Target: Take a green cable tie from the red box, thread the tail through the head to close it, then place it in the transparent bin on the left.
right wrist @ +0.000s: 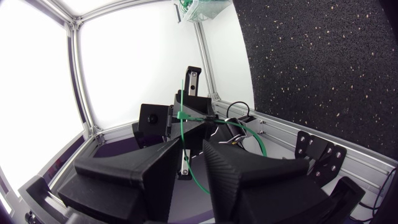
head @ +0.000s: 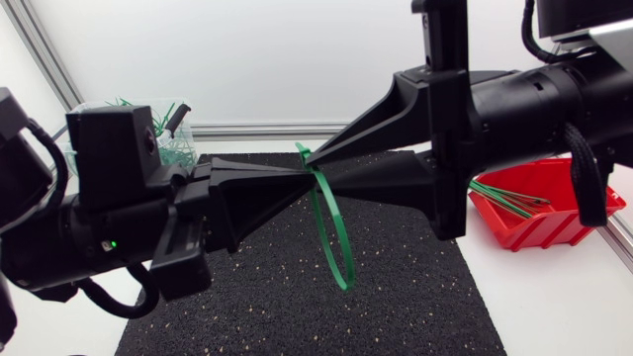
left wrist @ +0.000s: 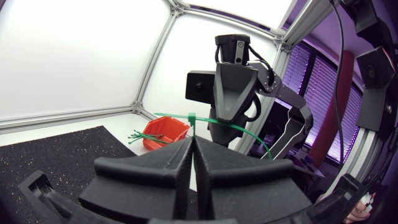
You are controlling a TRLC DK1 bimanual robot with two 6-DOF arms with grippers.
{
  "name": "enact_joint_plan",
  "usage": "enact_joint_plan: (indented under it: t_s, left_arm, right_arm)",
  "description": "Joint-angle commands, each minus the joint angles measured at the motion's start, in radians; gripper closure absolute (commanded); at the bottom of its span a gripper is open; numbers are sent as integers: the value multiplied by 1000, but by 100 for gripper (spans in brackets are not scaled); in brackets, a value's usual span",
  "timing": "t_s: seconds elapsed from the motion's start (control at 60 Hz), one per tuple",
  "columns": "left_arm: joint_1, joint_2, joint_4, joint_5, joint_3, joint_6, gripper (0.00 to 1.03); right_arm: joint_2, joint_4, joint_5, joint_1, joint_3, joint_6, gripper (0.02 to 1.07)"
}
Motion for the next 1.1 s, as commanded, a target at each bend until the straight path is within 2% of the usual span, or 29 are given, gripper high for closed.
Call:
enact_joint_plan:
  t_s: [0.0, 0.383, 0.833, 1.083]
  left_arm:
    - [15, 10, 15, 14, 1, 7, 100]
    - [0, -54, -19, 37, -8, 2, 100]
    - [-31, -44, -17, 40, -16, 2, 100]
    - [-29, -59, -19, 41, -22, 2, 100]
  right_arm:
    - [-6, -7, 0, -17, -2, -7, 73]
    - [8, -10, 1, -65, -1, -29, 73]
    - [88, -12, 23, 17, 85, -39, 73]
    - [126, -12, 56, 3, 93, -59, 74]
